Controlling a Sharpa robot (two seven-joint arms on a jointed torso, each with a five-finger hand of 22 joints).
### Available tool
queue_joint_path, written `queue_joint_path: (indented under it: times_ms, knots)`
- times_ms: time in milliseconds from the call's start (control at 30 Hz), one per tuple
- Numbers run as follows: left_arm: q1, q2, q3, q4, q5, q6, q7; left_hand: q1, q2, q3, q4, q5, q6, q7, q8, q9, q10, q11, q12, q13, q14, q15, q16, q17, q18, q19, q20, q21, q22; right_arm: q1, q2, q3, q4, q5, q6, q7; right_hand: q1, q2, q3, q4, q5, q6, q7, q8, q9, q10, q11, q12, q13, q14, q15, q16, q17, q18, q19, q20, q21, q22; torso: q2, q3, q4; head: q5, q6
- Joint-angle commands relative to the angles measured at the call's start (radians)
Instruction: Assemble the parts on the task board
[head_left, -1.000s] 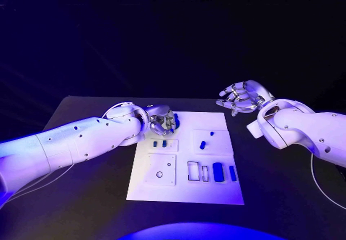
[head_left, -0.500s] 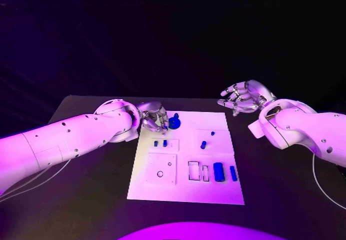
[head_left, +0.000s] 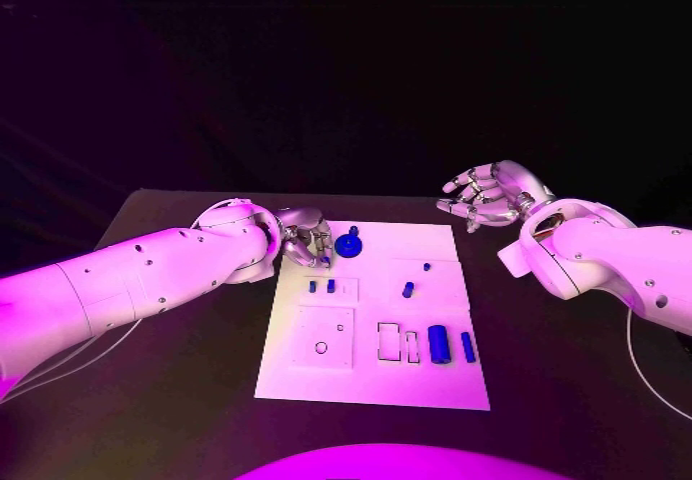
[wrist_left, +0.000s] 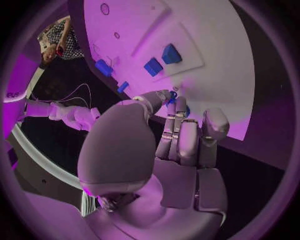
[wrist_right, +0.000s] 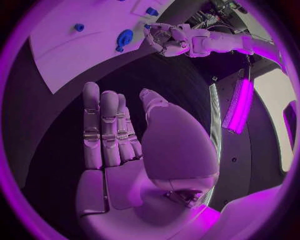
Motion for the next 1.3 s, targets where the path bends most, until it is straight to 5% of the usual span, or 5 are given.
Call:
queue_joint_path:
  times_ms: [33, 1300]
  knots:
    - [0.001, 0.003, 0.000, -0.002, -0.036, 0.022, -0.008, -0.004, 0.006, 0.000, -0.003, -0.002, 0.006, 0.002, -0.007, 0.002, 0.008, 0.001, -0.006, -0.001, 0.006, 0.001, 0.004, 0.000, -0.012, 0.006, 0.002, 0.006, 0.000, 0.000, 0.000, 0.000, 0.002, -0.004, 0.011, 0.008, -0.002, -0.010, 0.004, 0.000, 0.003, 0.004, 0.004, 0.006, -0.001, 0.007, 0.000, -0.005, -0.001, 0.008, 0.000, -0.006, -0.001, 0.013, 0.000, -0.003, -0.003, -0.001, 0.000, 0.0004, 0.0003, -0.002, -0.002]
    - [-0.001, 0.024, -0.011, -0.010, -0.030, 0.062, -0.013, 0.002, 0.009, 0.002, -0.009, -0.003, 0.010, 0.003, -0.010, 0.004, 0.015, 0.000, -0.012, -0.001, 0.006, 0.000, 0.004, 0.000, -0.013, 0.009, 0.002, 0.008, 0.004, 0.000, 0.003, 0.000, 0.001, -0.005, 0.012, 0.010, -0.002, -0.010, 0.005, 0.000, 0.003, 0.004, 0.004, 0.006, -0.002, 0.007, 0.000, -0.007, -0.004, 0.008, 0.000, -0.009, -0.001, 0.012, 0.001, -0.003, -0.006, -0.003, -0.001, 0.0009, -0.0002, -0.004, -0.013]
